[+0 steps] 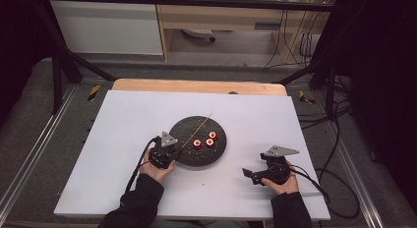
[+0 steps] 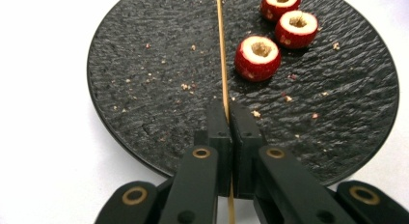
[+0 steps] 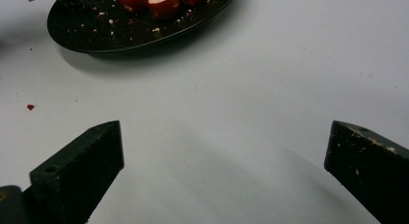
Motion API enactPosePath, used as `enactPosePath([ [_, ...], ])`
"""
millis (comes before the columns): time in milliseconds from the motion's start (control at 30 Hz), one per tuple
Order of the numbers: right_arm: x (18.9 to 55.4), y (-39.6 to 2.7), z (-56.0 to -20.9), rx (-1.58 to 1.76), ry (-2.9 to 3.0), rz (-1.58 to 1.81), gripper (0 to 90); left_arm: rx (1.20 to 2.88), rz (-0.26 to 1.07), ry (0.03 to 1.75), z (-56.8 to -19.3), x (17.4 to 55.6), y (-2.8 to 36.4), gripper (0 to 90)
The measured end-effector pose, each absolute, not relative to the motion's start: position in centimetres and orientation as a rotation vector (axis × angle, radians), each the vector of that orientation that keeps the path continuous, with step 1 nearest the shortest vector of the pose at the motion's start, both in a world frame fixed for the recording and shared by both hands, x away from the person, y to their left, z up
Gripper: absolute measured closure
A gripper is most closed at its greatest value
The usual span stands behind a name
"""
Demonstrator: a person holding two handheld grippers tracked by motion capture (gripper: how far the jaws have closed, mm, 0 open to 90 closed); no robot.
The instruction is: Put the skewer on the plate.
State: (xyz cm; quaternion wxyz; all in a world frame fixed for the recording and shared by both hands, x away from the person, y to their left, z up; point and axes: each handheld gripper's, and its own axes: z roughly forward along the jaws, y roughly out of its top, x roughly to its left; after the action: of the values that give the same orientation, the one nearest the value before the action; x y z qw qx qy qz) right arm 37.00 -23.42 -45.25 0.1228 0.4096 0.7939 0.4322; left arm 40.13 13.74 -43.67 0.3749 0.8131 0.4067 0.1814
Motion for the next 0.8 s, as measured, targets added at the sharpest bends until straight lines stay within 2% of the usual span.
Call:
enactPosePath([
  [467,36.96,-23.38,-45.28,1.195,2.322,1.259,1.4,2.095,0.467,1.046,-44.09,40.30,13.50,86.5],
  [600,36.98,-23.38,-45.32,1.188,2.323,1.258,1.4,2.088,0.467,1.038,-43.88,40.25,13.71,81.2],
  [733,36.95,-23.37,-45.28,1.196,2.320,1.260,1.4,2.083,0.466,1.021,-43.41,40.10,14.18,68.4],
  [767,36.95,-23.37,-45.28,1.196,2.320,1.260,1.4,2.079,0.463,1.017,-43.28,40.02,14.32,68.4],
  [800,36.94,-23.37,-45.27,1.197,2.317,1.263,1.4,2.079,0.465,1.011,-43.16,39.94,14.46,61.6],
])
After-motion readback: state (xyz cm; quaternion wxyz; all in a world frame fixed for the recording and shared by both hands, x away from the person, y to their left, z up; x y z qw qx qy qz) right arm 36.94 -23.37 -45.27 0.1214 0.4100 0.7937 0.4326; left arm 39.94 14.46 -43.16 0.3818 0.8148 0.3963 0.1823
